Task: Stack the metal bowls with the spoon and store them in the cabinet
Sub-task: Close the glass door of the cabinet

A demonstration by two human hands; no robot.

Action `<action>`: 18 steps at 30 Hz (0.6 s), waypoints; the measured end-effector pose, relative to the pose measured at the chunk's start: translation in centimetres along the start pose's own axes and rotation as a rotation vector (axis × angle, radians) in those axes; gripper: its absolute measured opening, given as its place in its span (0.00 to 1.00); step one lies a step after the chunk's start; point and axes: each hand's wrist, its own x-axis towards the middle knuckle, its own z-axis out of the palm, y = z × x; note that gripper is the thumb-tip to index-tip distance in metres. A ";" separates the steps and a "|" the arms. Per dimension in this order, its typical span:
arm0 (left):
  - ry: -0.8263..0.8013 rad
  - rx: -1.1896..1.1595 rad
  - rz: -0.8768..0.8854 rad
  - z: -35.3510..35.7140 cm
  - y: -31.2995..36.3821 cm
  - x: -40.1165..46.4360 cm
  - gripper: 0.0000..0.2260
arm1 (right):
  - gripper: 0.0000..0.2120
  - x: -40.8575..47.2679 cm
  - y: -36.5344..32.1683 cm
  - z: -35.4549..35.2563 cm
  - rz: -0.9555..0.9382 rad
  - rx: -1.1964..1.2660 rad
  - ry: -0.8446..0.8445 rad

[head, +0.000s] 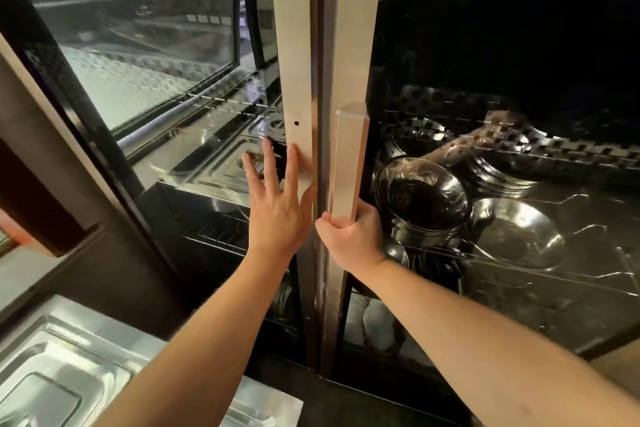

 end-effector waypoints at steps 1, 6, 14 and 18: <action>0.004 0.007 -0.002 0.1 0.0 0.0 0.32 | 0.15 0.0 0.1 0.0 0.001 0.011 -0.005; -0.020 0.030 -0.005 -0.1 0.1 0.0 0.33 | 0.12 -0.1 0.2 0.0 0.014 0.008 -0.005; -0.159 0.072 -0.041 -3.0 0.9 -0.1 0.34 | 0.03 -1.2 -0.1 -0.9 0.095 -0.134 -0.127; -0.240 0.023 -0.091 -6.0 0.9 -0.6 0.37 | 0.02 -1.4 -0.9 -1.5 0.221 -0.156 -0.225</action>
